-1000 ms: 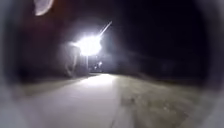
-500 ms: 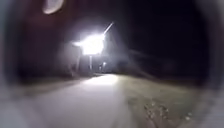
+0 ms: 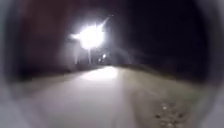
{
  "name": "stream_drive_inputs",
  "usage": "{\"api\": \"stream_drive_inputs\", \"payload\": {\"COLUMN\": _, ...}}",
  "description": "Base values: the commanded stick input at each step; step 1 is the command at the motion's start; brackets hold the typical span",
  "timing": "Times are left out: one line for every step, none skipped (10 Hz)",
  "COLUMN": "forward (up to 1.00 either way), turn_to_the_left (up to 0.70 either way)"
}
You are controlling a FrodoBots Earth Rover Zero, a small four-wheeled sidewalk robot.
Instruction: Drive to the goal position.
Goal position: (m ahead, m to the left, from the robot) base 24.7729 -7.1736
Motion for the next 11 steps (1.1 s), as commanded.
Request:
{"api": "stream_drive_inputs", "payload": {"forward": 1.00, "turn_to_the_left": 0.00}}
{"api": "stream_drive_inputs", "payload": {"forward": 1.00, "turn_to_the_left": 0.00}}
{"api": "stream_drive_inputs", "payload": {"forward": 1.00, "turn_to_the_left": 0.00}}
{"api": "stream_drive_inputs", "payload": {"forward": 1.00, "turn_to_the_left": 0.00}}
{"api": "stream_drive_inputs", "payload": {"forward": 1.00, "turn_to_the_left": 0.00}}
{"api": "stream_drive_inputs", "payload": {"forward": 1.00, "turn_to_the_left": 0.00}}
{"api": "stream_drive_inputs", "payload": {"forward": 1.00, "turn_to_the_left": 0.00}}
{"api": "stream_drive_inputs", "payload": {"forward": 1.00, "turn_to_the_left": 0.00}}
{"api": "stream_drive_inputs", "payload": {"forward": 1.00, "turn_to_the_left": 0.00}}
{"api": "stream_drive_inputs", "payload": {"forward": 1.00, "turn_to_the_left": 0.00}}
{"api": "stream_drive_inputs", "payload": {"forward": 0.32, "turn_to_the_left": 0.00}}
